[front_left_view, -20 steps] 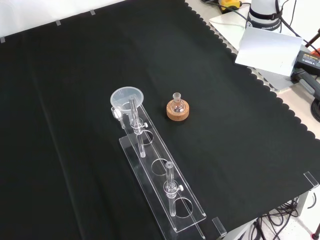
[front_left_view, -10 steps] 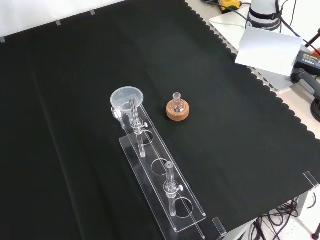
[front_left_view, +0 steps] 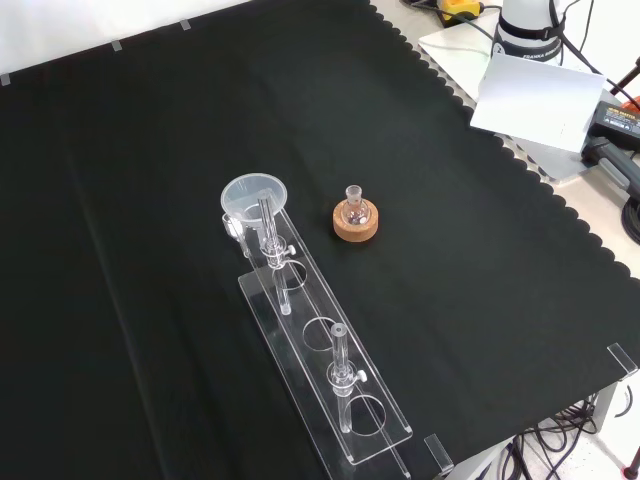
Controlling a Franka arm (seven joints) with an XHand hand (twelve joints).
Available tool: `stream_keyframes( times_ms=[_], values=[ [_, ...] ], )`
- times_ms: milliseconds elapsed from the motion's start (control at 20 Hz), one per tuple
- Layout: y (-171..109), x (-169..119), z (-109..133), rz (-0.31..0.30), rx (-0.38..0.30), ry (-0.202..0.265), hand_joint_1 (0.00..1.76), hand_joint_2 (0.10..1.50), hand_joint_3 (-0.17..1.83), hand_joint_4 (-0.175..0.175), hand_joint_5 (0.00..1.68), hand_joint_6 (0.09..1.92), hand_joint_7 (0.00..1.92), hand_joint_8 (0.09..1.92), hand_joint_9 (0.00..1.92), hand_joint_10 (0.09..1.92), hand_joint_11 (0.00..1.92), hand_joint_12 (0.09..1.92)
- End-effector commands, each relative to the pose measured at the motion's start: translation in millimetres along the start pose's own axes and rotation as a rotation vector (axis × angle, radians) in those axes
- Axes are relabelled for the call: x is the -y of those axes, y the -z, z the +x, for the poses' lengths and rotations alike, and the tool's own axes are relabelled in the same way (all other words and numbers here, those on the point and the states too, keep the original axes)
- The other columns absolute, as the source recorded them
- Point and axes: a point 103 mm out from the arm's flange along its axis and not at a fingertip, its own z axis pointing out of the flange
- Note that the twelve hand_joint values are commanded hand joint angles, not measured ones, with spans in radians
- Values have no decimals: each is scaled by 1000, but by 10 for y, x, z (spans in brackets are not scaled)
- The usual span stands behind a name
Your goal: Pick up the funnel from the transparent funnel stand.
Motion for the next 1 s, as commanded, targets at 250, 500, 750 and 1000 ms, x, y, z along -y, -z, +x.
stream_keyframes(
  times_ms=[250, 500, 750, 1000],
  values=[
    [-249, -858, 406, 68, 5, 70, 0, 1263, 139, 16, 157, 87, 0, 237, 107, 665, 96, 1356],
    [-464, -1245, 598, 134, 39, 113, 125, 1182, 109, 12, 149, 87, 0, 259, 114, 671, 75, 1368],
    [-702, -1440, 873, 192, 73, 165, 245, 1105, 82, 14, 151, 87, 0, 240, 93, 679, 44, 1388],
    [-945, -1582, 1102, 256, 98, 206, 318, 1057, 66, 22, 135, 87, 0, 206, 71, 691, 20, 1408]
  ],
)
